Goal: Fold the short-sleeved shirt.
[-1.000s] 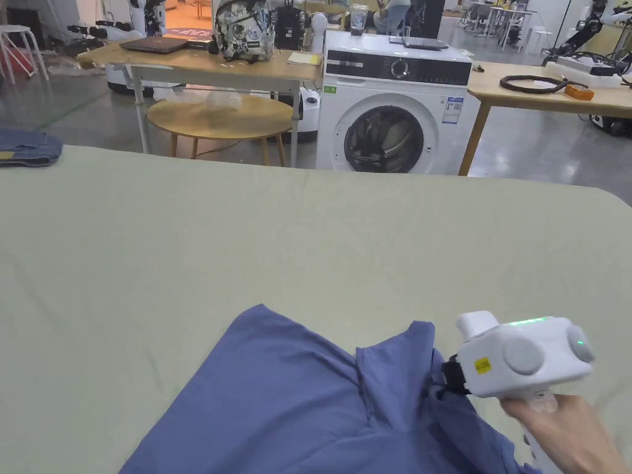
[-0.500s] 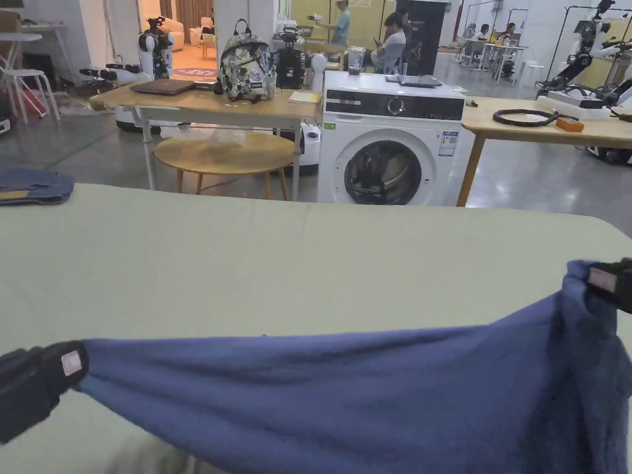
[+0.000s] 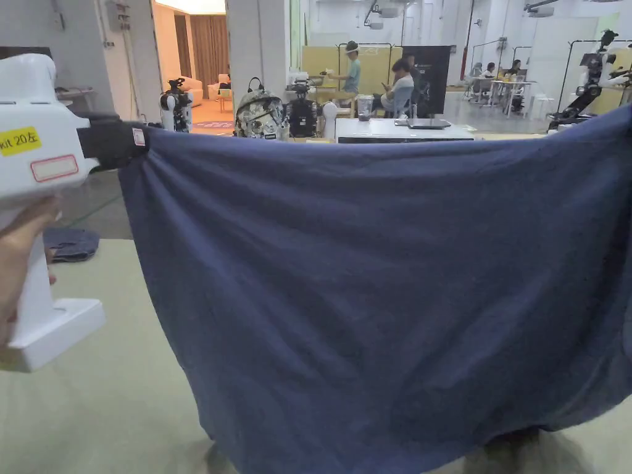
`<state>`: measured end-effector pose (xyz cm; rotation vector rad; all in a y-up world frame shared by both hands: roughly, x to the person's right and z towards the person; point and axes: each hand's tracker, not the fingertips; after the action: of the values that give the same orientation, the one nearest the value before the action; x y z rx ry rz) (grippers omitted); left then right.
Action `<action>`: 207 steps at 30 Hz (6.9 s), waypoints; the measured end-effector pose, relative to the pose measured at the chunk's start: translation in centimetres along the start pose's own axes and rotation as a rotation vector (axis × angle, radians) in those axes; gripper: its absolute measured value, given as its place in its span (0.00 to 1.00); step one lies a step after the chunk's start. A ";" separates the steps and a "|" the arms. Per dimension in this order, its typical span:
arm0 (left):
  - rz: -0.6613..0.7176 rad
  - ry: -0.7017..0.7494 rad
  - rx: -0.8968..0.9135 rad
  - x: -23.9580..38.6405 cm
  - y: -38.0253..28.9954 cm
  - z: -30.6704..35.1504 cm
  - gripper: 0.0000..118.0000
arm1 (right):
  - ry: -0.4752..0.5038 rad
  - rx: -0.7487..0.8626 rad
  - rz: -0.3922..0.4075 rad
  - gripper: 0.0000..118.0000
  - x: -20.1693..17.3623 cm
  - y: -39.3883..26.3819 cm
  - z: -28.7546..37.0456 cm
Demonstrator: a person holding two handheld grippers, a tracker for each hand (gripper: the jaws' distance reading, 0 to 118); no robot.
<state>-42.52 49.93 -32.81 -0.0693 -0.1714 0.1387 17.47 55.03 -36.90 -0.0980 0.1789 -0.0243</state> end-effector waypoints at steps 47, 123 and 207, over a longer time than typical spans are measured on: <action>0.169 0.176 -0.298 0.5 -26.5 18.7 0.00 | 0.094 -0.137 -0.224 0.00 -0.2 -29.3 14.8; -0.126 0.242 -0.841 4.0 -41.1 17.4 0.06 | -0.190 -0.468 -0.197 0.70 -5.9 -40.3 22.1; 0.002 0.194 -0.798 -0.8 -39.6 0.0 0.00 | -0.135 -0.486 -0.239 0.34 -3.6 -40.7 13.6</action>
<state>-38.13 10.69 -29.73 -0.8751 -0.0243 0.0574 15.68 15.95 -18.90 -0.6045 0.0340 -0.2121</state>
